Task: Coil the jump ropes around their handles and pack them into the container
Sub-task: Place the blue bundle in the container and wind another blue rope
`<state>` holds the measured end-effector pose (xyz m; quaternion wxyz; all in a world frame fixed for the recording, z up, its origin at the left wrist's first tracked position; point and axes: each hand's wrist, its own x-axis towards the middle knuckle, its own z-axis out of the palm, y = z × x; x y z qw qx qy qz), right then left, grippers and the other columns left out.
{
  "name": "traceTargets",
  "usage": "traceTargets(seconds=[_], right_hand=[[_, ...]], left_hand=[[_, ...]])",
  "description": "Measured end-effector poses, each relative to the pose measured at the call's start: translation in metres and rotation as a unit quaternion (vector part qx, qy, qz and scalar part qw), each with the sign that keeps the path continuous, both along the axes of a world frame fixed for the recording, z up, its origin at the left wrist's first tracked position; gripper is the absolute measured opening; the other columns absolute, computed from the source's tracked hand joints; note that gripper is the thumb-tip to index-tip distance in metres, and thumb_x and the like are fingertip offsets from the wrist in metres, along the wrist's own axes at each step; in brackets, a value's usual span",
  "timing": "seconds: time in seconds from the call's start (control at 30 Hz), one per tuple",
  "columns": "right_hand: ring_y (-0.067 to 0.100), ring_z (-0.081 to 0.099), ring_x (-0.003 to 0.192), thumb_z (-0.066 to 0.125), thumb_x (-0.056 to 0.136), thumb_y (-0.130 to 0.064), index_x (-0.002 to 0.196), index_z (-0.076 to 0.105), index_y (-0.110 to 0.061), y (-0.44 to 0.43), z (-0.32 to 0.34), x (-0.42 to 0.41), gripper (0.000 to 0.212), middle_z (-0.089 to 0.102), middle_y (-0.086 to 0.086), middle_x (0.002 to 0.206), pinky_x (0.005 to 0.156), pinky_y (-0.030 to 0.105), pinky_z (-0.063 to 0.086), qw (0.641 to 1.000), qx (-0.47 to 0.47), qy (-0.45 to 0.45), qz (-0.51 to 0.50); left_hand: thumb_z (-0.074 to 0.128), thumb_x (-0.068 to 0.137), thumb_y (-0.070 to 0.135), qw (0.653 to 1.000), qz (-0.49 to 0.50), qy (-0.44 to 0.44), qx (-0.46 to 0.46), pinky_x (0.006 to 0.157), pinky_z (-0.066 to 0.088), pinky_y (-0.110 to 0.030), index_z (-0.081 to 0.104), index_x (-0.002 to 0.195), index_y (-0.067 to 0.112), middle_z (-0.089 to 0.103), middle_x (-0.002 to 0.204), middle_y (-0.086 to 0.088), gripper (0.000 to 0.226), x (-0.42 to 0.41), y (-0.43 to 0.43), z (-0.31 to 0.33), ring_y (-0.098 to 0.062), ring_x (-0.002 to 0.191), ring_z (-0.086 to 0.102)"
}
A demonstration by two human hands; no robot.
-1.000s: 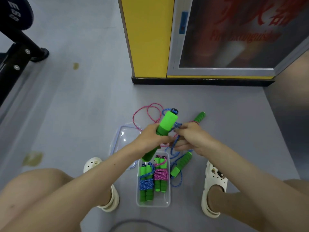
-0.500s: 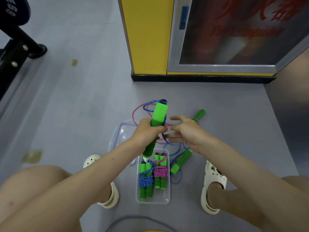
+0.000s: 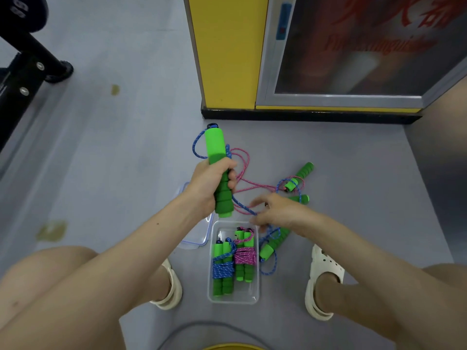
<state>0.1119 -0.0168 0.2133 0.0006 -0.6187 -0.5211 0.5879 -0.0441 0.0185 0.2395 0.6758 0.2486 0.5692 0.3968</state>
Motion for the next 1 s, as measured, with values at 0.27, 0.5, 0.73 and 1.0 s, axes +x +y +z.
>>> traceTargets(seconds=[0.27, 0.5, 0.73, 1.0], right_hand=[[0.016, 0.044, 0.054, 0.068, 0.083, -0.037, 0.063, 0.063, -0.004, 0.014, -0.006, 0.025, 0.040, 0.049, 0.002, 0.056, 0.053, 0.025, 0.030, 0.974, 0.129, -0.189, -0.007], [0.017, 0.061, 0.041, 0.060, 0.093, -0.026, 0.069, 0.062, -0.002, 0.017, 0.007, 0.013, 0.034, 0.062, 0.011, 0.057, 0.044, 0.024, 0.052, 0.979, 0.076, 0.006, -0.189], [0.025, 0.065, 0.078, 0.048, 0.097, -0.009, 0.103, 0.064, 0.005, 0.025, 0.013, -0.004, 0.022, 0.066, 0.019, 0.098, 0.058, 0.036, 0.059, 0.896, -0.083, 0.257, -0.352], [0.025, 0.060, 0.085, 0.038, 0.101, -0.031, 0.093, 0.062, -0.005, 0.025, 0.017, -0.011, 0.037, 0.060, 0.016, 0.098, 0.073, 0.044, 0.054, 0.832, -0.112, 0.358, -0.409]], left_hand=[[0.058, 0.081, 0.002, 0.917, -0.067, 0.353, 0.171, 0.043, 0.038, -0.021, 0.049, 0.073, 0.005, 0.050, 0.058, -0.010, 0.013, -0.039, 0.011, -0.006, -0.015, 0.043, 0.044], [0.066, 0.082, 0.006, 0.906, -0.190, 0.337, 0.175, 0.056, 0.049, -0.031, 0.055, 0.076, 0.014, 0.059, 0.063, -0.005, 0.015, -0.027, -0.005, -0.016, -0.010, 0.048, 0.054], [0.070, 0.084, 0.012, 0.931, -0.268, 0.204, 0.143, 0.053, 0.045, -0.017, 0.063, 0.085, 0.016, 0.063, 0.065, 0.003, 0.008, 0.010, -0.025, -0.019, -0.003, 0.051, 0.054], [0.066, 0.082, 0.005, 0.938, -0.213, 0.251, 0.106, 0.057, 0.043, -0.024, 0.064, 0.087, -0.004, 0.061, 0.070, -0.015, 0.010, 0.019, -0.016, -0.018, -0.016, 0.061, 0.054]])
